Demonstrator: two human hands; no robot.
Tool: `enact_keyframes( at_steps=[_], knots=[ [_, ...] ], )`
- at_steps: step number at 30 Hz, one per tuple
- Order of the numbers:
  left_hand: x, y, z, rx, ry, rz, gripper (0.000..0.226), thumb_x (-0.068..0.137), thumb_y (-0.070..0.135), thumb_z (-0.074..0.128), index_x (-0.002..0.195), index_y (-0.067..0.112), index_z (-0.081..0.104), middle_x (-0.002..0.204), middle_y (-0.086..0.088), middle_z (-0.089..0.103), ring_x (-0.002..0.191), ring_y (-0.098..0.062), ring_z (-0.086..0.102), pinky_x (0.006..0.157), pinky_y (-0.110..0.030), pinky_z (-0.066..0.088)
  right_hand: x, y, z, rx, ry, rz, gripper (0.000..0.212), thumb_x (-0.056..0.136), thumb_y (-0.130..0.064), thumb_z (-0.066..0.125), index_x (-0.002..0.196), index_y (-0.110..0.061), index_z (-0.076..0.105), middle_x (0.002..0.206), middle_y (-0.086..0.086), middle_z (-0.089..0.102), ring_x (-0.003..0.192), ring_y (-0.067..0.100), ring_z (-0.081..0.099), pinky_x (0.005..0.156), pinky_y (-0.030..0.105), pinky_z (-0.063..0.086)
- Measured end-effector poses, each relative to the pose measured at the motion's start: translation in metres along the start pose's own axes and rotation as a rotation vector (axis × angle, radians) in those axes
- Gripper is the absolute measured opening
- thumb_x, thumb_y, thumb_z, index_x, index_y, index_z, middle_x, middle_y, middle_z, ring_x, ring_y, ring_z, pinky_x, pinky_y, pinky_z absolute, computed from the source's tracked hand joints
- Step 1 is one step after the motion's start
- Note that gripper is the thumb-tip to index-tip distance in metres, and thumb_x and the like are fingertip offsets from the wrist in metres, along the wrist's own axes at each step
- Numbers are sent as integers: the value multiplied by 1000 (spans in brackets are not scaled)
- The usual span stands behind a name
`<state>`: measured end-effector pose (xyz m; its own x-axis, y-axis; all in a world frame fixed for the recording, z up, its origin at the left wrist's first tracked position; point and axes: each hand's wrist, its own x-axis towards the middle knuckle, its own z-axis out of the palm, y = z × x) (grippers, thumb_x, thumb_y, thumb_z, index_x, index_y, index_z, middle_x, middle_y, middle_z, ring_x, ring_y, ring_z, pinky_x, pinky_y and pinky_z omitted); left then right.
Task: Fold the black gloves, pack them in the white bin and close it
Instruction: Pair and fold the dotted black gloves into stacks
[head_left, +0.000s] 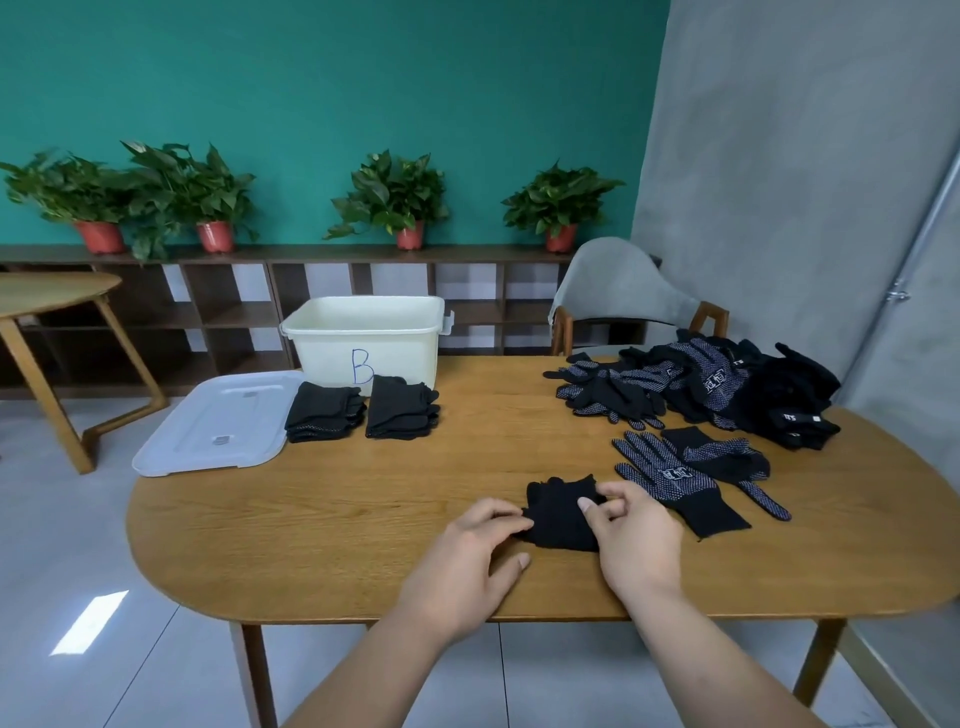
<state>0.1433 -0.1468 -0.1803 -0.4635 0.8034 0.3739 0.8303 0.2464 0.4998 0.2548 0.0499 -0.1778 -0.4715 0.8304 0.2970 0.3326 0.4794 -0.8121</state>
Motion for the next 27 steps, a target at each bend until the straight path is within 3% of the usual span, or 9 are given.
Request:
enact_keyframes(
  at_steps=[5,8,10,12,14,17,22,24,27],
  knots=[
    [0,3,0,72,-71,24,47,106,52,52,150,36,56,155,33,38,140,7,41,117,-20,37,-2,-2,5,-133,44,-3,32,90,-29,81,117,-18,70,89,-7,62,80,11,59,72,26,44],
    [-2,5,0,115,-82,21,51,106,56,47,153,36,51,158,32,35,144,6,37,119,-23,37,-12,-3,8,-254,111,-116,36,98,-37,69,130,-20,65,118,1,58,106,19,52,86,36,49],
    [-2,7,1,151,-88,42,56,107,57,44,158,36,45,164,28,30,151,4,27,125,-23,28,-14,-4,7,-380,85,-208,45,105,-46,51,144,-23,58,142,1,55,129,25,44,99,45,49],
    [-3,11,0,210,-127,78,61,107,59,39,163,35,35,169,23,25,157,1,16,128,-22,15,-12,-5,7,-494,-112,-231,57,109,-53,31,161,-28,36,168,-6,29,154,24,19,119,47,34],
    [-3,14,-1,258,-187,102,66,107,61,36,166,34,28,172,20,20,159,-1,12,128,-22,9,-10,-5,9,-619,-305,-242,62,110,-55,15,167,-31,16,175,-10,3,161,22,-5,129,45,14],
    [-2,13,0,285,-241,114,70,105,65,35,167,33,27,174,17,17,160,-3,9,130,-26,8,-8,-8,11,-699,-404,-209,62,110,-54,10,168,-32,7,175,-8,-6,161,24,-11,130,46,3],
    [-2,12,0,309,-249,137,73,105,66,34,167,29,26,175,17,10,161,-4,2,132,-33,9,-8,-9,10,-683,-379,-207,61,110,-54,10,168,-33,7,175,-9,-5,161,24,-11,131,45,3],
    [-3,13,0,321,-240,160,73,105,66,34,168,31,22,175,19,6,161,-4,-4,131,-32,4,-10,-6,9,-609,-283,-265,58,111,-52,14,166,-34,19,175,-9,6,161,23,-2,130,44,10],
    [-3,14,-1,332,-242,182,69,106,65,32,167,35,19,173,17,16,160,-7,3,131,-34,7,-11,1,8,-478,-170,-330,48,111,-44,30,154,-33,49,166,-6,37,156,22,21,127,43,24]
  ],
)
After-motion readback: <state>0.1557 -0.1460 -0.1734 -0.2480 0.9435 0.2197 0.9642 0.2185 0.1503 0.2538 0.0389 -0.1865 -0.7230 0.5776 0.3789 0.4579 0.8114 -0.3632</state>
